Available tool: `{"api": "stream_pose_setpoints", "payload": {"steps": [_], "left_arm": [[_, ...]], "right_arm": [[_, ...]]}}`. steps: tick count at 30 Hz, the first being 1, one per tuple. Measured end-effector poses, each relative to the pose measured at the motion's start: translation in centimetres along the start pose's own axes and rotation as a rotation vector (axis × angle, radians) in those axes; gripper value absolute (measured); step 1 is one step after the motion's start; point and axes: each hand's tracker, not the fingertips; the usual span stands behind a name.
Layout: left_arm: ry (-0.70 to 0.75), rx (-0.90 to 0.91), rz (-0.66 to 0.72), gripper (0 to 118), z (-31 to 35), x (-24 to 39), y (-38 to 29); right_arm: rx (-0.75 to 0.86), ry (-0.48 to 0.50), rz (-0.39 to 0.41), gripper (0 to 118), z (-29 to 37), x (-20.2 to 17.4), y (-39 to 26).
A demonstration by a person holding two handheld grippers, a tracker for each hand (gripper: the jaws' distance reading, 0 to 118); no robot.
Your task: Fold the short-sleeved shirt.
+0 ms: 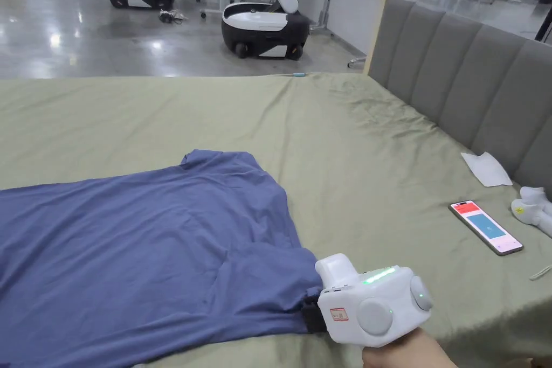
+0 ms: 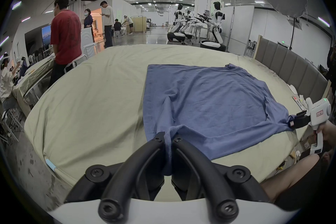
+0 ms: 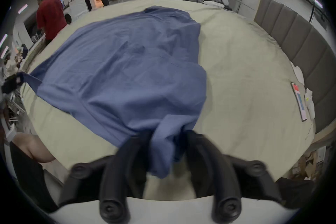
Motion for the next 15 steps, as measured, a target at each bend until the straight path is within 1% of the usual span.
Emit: {"api": "stream_pose_setpoints", "payload": {"steps": [1,2,4,6,9,10,12,15], "left_arm": [[-0.006,-0.002,-0.002,3,0.0,-0.1,0.1],[-0.011,-0.002,-0.002,3,0.0,-0.4,0.2],[-0.009,-0.002,-0.003,3,0.5,-0.3,0.4],[-0.009,-0.003,0.0,3,0.7,-0.9,0.9],[-0.018,-0.003,0.026,3,0.4,-2.6,1.8],[-0.021,-0.005,0.034,3,0.2,-3.1,2.6],[-0.029,-0.014,0.051,2,0.0,-3.1,5.0],[-0.015,-0.039,0.056,2,-2.7,-4.2,8.7]], "right_arm": [[0.031,-0.023,0.001,10,0.4,-0.3,0.0],[0.059,-0.035,0.017,10,1.1,-0.5,0.1],[0.083,-0.027,0.032,9,2.3,-0.8,0.2],[0.119,-0.014,0.02,9,3.7,-0.5,0.4],[0.168,-0.002,0.04,9,5.7,-0.5,2.0],[0.184,0.013,0.041,9,6.7,-1.1,3.0],[0.184,0.021,0.034,9,7.2,-0.9,5.5],[0.213,0.001,0.025,8,7.2,-0.8,10.2]]}}
